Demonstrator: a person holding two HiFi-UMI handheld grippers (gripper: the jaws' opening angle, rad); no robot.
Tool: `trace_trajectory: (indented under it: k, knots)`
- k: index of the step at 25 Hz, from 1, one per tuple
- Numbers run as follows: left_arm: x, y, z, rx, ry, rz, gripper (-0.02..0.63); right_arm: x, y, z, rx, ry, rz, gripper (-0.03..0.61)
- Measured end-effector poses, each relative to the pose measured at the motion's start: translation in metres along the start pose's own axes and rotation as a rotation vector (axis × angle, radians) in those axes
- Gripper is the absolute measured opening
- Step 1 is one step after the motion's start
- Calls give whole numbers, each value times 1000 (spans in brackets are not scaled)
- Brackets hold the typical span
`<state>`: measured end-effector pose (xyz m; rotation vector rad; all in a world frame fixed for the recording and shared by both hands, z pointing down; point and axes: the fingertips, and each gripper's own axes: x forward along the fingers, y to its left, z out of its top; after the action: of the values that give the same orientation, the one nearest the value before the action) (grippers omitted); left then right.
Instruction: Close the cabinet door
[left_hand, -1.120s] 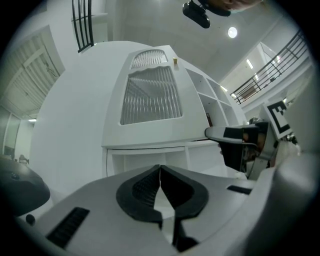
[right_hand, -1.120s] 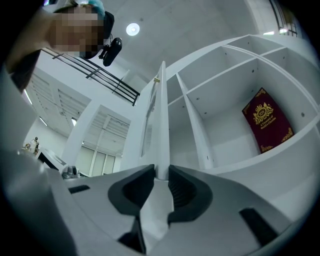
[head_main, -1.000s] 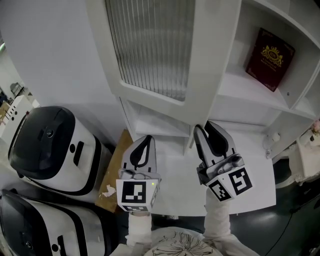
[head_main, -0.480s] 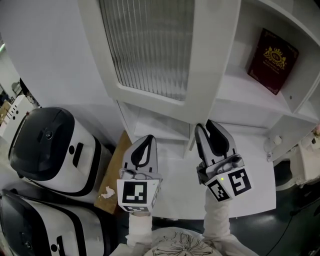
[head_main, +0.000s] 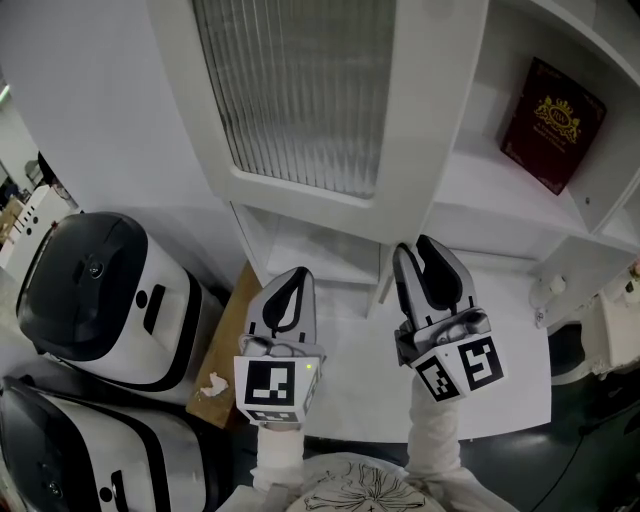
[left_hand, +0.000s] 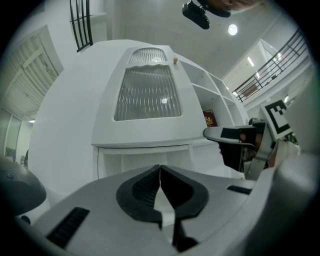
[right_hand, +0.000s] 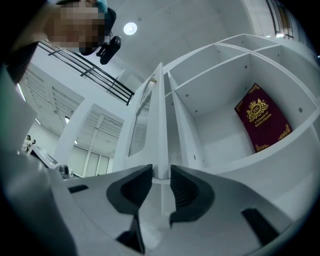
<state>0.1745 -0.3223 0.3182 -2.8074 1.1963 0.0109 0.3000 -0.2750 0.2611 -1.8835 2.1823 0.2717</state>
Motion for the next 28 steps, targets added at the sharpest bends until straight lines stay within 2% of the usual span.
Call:
trace_trajectory:
  k: [28]
  knots:
    - [13,12,-5,14,16,33,5,23,-29,-8,7,5,-93,103]
